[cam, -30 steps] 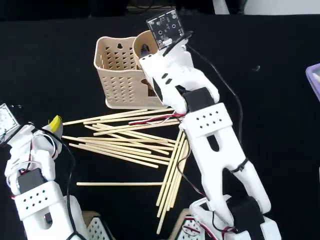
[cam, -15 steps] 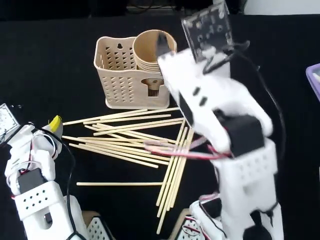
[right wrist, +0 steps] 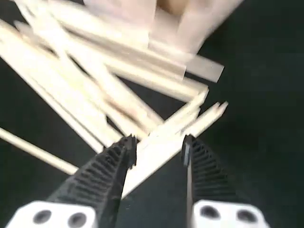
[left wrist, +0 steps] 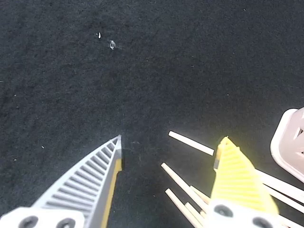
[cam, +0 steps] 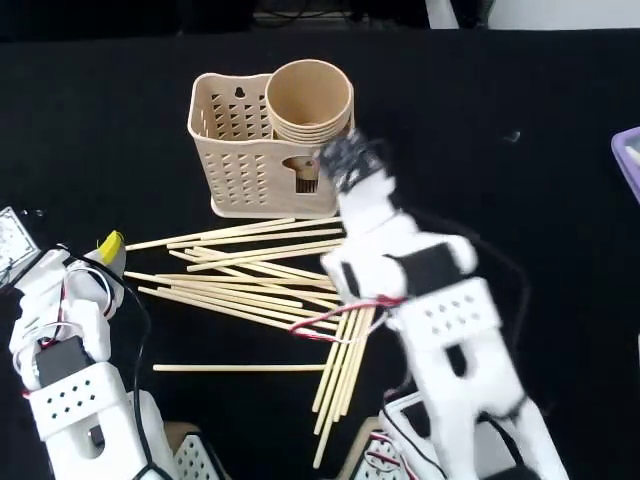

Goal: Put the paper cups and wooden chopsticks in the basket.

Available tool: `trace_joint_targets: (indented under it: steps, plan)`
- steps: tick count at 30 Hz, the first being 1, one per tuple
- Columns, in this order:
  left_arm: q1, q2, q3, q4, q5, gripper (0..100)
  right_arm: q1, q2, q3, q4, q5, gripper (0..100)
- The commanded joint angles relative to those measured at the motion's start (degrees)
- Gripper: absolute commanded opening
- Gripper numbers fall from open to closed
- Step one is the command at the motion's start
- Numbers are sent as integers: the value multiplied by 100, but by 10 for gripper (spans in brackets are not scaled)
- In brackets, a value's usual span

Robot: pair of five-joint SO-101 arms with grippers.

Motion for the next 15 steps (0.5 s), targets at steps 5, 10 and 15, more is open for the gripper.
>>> trace_joint_targets:
  steps: [5, 10, 15]
  plan:
    - [48, -88, -171, -123, 18, 314, 114, 1086, 866, -897, -62, 164]
    - [40, -88, -171, -123, 18, 314, 791, 1938, 699, -1081, -53, 164]
    - [48, -88, -180, -123, 18, 314, 1196, 2897, 690, -1495, -26, 164]
